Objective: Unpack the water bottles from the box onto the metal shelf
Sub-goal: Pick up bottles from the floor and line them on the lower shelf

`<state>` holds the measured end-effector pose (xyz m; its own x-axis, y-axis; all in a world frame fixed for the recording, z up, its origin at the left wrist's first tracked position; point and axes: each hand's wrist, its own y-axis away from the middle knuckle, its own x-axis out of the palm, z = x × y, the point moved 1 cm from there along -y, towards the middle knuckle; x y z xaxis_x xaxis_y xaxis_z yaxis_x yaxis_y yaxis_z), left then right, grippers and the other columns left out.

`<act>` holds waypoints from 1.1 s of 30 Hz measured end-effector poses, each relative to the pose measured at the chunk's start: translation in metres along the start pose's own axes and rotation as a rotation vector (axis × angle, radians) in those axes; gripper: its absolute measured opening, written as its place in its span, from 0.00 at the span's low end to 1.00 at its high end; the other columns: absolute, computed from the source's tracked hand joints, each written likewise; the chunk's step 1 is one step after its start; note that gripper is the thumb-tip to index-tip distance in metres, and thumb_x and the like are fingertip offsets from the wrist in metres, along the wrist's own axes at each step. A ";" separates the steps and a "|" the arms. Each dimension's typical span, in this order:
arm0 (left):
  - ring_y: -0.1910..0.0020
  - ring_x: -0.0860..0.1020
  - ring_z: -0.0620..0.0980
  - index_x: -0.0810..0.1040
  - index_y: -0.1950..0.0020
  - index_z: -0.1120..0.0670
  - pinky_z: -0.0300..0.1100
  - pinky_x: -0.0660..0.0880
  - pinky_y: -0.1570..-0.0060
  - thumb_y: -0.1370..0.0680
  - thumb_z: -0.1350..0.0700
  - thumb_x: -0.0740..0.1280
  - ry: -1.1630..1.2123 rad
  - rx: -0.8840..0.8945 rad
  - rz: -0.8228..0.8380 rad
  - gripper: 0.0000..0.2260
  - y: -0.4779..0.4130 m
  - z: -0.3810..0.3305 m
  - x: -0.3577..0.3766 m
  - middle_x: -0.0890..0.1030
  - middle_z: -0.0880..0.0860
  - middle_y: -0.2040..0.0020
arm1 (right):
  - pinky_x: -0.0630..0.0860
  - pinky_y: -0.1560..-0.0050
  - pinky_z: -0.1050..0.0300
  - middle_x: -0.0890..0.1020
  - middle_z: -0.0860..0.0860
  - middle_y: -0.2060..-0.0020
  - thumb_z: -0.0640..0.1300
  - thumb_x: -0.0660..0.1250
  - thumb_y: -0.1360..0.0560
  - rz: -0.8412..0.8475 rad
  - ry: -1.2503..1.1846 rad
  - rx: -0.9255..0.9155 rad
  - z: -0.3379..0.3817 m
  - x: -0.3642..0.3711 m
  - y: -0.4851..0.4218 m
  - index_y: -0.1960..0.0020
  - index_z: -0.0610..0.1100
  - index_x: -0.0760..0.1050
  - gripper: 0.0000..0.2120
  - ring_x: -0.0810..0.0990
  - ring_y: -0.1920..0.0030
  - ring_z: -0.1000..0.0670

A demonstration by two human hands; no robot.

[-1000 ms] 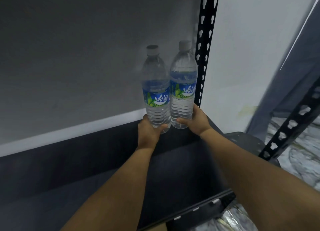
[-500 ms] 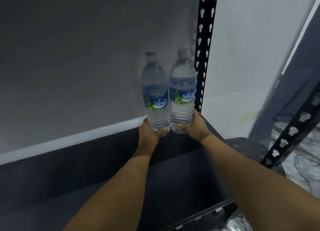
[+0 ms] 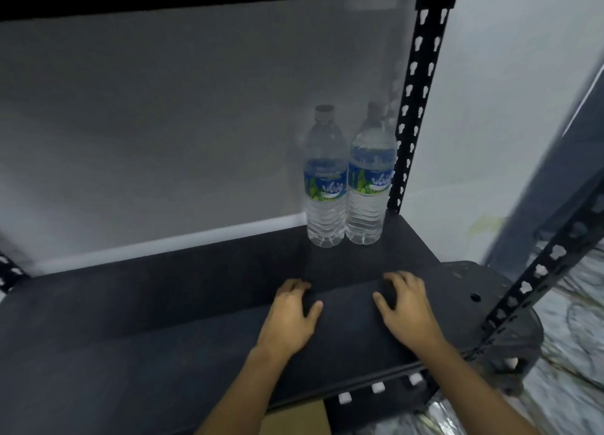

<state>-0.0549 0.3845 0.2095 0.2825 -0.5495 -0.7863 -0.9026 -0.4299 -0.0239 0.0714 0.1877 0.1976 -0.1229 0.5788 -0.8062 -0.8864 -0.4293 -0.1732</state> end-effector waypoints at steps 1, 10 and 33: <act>0.27 0.66 0.50 0.72 0.29 0.53 0.44 0.63 0.26 0.20 0.45 0.64 -0.026 0.018 -0.014 0.22 0.014 0.003 0.000 0.69 0.51 0.28 | 0.69 0.34 0.48 0.75 0.43 0.39 0.47 0.69 0.25 -0.007 0.030 -0.011 0.000 0.001 0.011 0.36 0.39 0.75 0.20 0.70 0.36 0.42; 0.21 0.55 0.46 0.64 0.23 0.47 0.41 0.39 0.22 0.18 0.39 0.52 -0.245 0.051 -0.061 0.25 0.127 0.033 -0.021 0.62 0.46 0.22 | 0.74 0.39 0.39 0.79 0.41 0.43 0.48 0.73 0.29 -0.022 0.230 -0.068 0.028 0.014 0.092 0.44 0.39 0.80 0.18 0.76 0.42 0.38; 0.41 0.79 0.51 0.78 0.38 0.52 0.44 0.75 0.42 0.22 0.47 0.67 0.062 -0.783 -0.472 0.16 0.471 0.271 -0.093 0.81 0.51 0.40 | 0.73 0.43 0.53 0.76 0.48 0.45 0.48 0.72 0.28 0.697 -0.187 -0.438 0.273 0.204 0.330 0.38 0.42 0.75 0.20 0.74 0.42 0.48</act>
<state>-0.5947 0.4278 0.1041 0.6035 -0.2212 -0.7661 -0.2173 -0.9700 0.1090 -0.3685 0.3533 0.1301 -0.6839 0.1704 -0.7094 -0.3316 -0.9387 0.0942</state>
